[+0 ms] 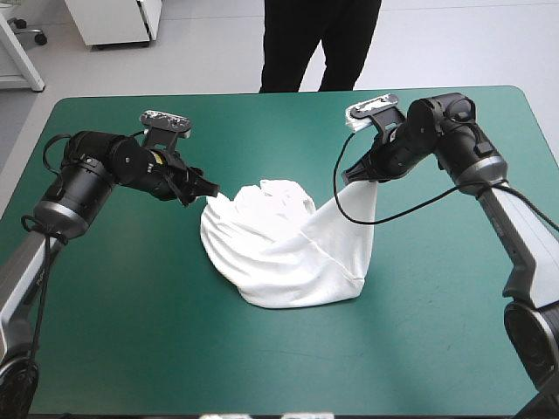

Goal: Fold the cloth

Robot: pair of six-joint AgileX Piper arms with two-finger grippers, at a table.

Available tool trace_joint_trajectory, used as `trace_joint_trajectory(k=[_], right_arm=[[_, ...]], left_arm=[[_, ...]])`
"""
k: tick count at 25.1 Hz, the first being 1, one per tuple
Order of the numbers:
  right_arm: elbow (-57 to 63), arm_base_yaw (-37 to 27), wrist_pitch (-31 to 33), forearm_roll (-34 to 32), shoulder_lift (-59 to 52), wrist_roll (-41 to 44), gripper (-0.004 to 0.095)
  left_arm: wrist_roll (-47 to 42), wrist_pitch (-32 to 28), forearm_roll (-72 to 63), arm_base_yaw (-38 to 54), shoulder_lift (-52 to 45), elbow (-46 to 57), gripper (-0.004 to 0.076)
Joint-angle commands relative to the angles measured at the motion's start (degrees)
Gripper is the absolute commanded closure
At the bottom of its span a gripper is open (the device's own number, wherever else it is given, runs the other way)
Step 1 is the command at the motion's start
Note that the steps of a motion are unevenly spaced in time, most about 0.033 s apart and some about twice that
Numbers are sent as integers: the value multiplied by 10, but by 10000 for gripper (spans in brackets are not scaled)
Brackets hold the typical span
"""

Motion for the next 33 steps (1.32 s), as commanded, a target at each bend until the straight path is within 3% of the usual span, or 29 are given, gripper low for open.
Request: trace_joint_trajectory(k=[1,17,24,33], right_arm=[[-20,0,-15,3,-32,-5,925],[-20,0,-5,3,-32,-5,925],[-20,0,0,1,-32,-5,925],[-20,0,10,1,-32,-9,925]], left_arm=[[-4,-21,-6,0,-20,-19,356],[-7,-14,22,0,-8,-20,352],[-10,6,34,1,79,-69,277],[-24,9,66,1,216,-154,275]])
